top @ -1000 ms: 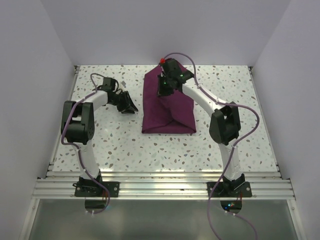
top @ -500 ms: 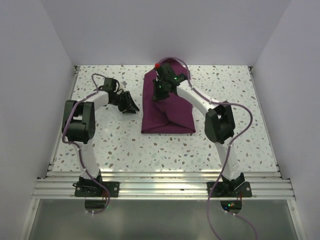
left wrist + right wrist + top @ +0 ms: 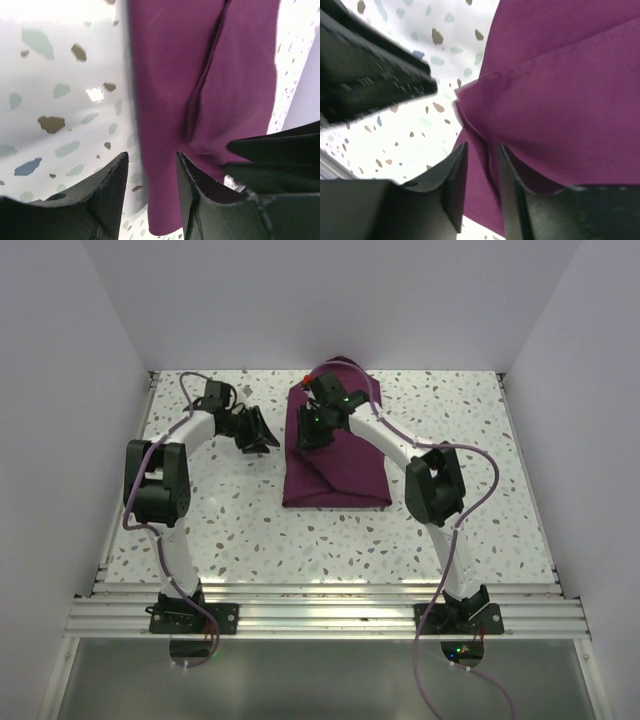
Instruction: Prepare the surgical pack
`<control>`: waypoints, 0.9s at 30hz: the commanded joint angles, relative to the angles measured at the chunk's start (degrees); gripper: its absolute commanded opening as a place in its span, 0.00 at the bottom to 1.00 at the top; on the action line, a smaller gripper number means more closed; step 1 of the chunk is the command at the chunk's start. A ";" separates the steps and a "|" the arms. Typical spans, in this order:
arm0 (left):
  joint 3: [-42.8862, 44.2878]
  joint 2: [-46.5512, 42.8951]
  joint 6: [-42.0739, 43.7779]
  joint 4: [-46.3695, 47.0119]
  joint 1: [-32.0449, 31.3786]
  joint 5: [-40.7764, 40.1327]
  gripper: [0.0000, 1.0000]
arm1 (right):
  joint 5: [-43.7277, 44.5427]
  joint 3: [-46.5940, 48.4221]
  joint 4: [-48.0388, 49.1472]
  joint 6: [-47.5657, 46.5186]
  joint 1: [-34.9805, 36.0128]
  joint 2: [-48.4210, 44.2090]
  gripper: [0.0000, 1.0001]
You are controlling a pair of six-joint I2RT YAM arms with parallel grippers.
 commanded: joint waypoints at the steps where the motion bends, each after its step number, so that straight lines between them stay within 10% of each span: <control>1: 5.28 -2.27 1.37 -1.34 0.88 -0.02 0.47 | -3.22 0.66 -2.90 -2.20 0.22 -3.86 0.38; 7: 5.99 -3.86 -2.75 3.22 0.62 3.58 0.40 | -5.50 -7.32 -1.68 -2.38 -2.76 -11.06 0.43; 14: 6.17 -1.93 -6.44 7.97 -2.36 8.94 0.21 | -21.03 -22.19 9.04 3.95 -9.36 -13.98 0.01; 27: 7.93 3.96 -10.67 12.20 -6.67 14.13 0.21 | -30.02 -29.83 11.07 2.99 -9.27 -11.43 0.00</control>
